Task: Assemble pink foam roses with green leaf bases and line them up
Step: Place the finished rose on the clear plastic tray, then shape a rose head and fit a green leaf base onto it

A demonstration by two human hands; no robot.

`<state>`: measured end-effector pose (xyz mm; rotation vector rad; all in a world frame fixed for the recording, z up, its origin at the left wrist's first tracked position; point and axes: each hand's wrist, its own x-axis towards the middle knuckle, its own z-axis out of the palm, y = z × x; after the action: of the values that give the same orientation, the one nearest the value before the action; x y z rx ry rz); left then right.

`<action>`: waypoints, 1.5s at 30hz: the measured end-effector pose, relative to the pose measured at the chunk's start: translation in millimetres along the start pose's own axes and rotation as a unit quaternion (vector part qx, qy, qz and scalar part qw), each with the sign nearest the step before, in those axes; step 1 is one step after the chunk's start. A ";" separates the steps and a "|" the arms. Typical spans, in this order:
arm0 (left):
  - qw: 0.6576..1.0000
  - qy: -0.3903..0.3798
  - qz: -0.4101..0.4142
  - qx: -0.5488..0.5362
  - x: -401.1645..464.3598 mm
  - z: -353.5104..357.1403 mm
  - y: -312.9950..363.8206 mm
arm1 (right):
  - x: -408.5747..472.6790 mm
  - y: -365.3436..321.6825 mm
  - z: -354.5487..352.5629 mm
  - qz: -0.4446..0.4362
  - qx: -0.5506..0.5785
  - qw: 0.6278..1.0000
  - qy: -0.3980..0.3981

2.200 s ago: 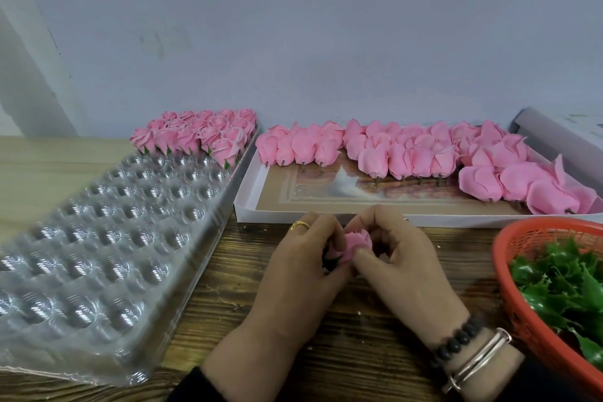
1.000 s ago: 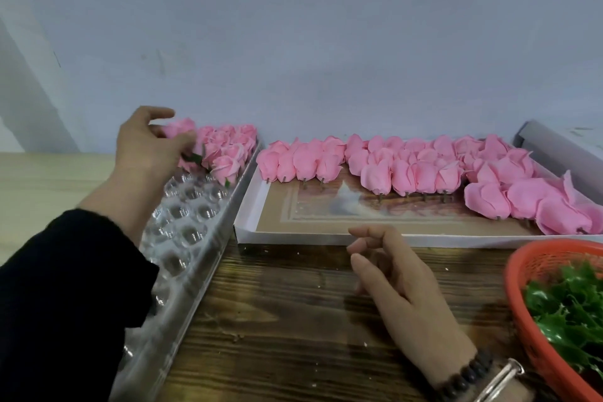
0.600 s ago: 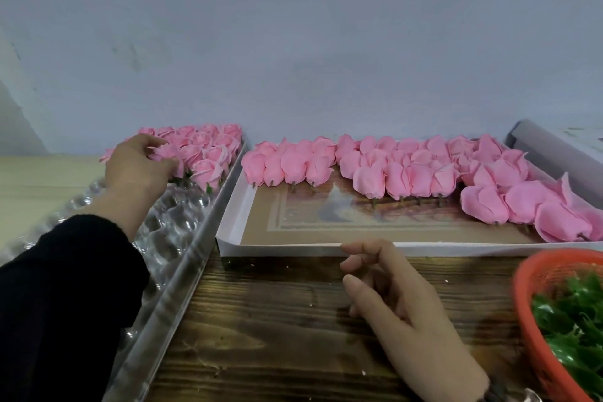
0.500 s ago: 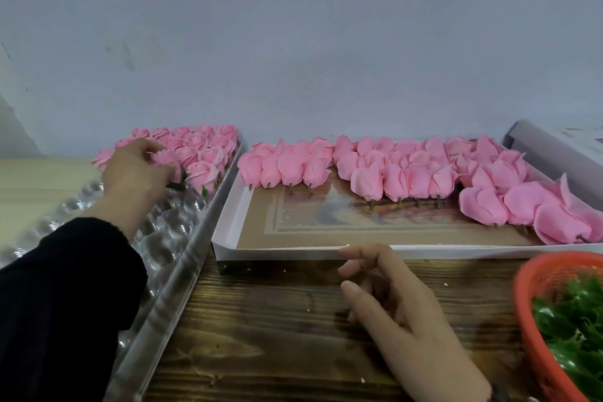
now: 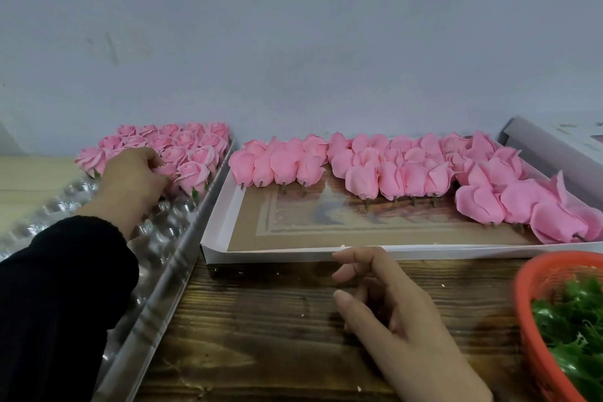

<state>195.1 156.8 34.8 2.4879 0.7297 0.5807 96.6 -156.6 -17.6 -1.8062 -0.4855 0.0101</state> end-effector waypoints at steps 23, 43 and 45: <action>0.969 -0.012 0.177 -0.171 -73.1 39.3 103.4 | 1.6 1.8 -0.9 -0.007 -0.019 1.000 0.003; 0.952 -0.179 0.067 -0.238 -94.0 144.3 177.5 | 7.8 12.2 -7.0 0.016 0.023 0.996 0.090; 0.936 -0.157 0.030 -0.313 -98.1 130.1 172.6 | 8.2 12.2 -6.4 0.019 0.027 0.995 0.094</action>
<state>252.7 -71.0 1.0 1.9398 0.2802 0.3485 109.6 -162.3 -25.0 -1.7434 -0.3143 -0.1178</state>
